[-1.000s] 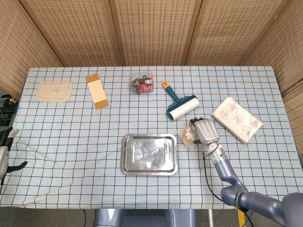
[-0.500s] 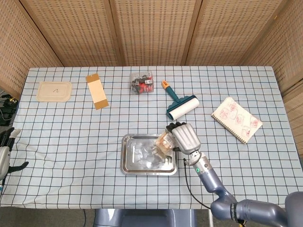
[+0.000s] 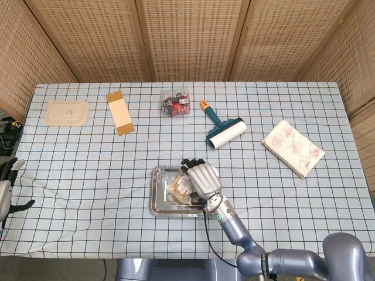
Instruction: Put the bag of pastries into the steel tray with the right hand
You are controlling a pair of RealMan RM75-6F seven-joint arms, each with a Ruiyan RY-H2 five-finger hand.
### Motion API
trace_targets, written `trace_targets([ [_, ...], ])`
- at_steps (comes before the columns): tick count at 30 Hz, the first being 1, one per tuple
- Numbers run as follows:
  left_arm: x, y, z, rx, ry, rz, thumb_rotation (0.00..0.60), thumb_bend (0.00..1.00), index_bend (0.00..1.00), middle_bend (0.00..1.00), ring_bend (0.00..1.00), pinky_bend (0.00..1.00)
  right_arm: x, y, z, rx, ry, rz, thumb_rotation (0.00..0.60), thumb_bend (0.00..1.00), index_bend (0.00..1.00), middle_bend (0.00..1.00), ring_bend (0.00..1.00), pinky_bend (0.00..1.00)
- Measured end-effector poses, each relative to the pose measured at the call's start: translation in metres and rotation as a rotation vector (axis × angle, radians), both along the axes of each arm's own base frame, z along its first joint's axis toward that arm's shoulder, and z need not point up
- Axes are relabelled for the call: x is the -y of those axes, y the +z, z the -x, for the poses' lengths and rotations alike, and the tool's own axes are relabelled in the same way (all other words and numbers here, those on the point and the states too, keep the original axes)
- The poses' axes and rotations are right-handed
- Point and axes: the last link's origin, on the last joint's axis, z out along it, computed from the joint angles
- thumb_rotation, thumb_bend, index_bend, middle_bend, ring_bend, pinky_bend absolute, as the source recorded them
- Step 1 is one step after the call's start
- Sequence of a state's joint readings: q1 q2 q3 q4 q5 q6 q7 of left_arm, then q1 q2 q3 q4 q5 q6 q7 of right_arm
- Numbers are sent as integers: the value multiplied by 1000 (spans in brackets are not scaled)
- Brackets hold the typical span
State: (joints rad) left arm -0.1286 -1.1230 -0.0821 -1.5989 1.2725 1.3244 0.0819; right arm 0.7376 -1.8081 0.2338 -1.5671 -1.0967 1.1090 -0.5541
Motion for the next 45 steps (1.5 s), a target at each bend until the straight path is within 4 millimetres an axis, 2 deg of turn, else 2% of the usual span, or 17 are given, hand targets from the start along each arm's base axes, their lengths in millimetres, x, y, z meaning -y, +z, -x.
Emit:
trace_targets([
  [4,1,1,-1,5,-7,-4,600,146,0,0,0,0,-4,-7,-5,-19,-28,-3,600,75,100,0,0,9],
  [7,2,2,-1,10,-7,-7,600,146,0,0,0,0,-6,-5,-8,-39,-29,25,600,73,73,0,0,0],
  [12,2,2,-1,10,-6,-5,600,146,0,0,0,0,-7,8,-3,-60,-40,73,600,74,65,0,0,0],
  [16,2,1,-2,8,-11,-2,600,147,0,0,0,0,-7,25,9,-87,-52,117,600,71,66,0,0,0],
  [19,1,2,-2,8,-19,-11,600,147,0,0,0,0,-7,44,27,-116,-61,170,600,72,66,0,0,0],
  [25,1,-1,-4,7,-36,-26,600,147,0,0,0,0,-12,85,79,-146,-86,259,600,70,60,0,0,0],
  [28,1,-2,-5,2,-47,-31,600,147,0,0,0,0,-21,98,106,-126,-103,279,600,69,50,0,0,0],
  [35,2,-5,-7,-14,-80,-47,600,142,0,0,0,0,-52,136,187,-132,-164,363,600,70,27,0,0,0],
  [38,3,-6,-7,-18,-84,-51,600,142,0,0,0,0,-67,149,212,-139,-192,396,600,70,26,0,0,0],
  [45,3,-7,-7,-26,-91,-52,600,143,0,0,0,0,-80,168,235,-139,-213,474,600,70,22,0,0,0],
])
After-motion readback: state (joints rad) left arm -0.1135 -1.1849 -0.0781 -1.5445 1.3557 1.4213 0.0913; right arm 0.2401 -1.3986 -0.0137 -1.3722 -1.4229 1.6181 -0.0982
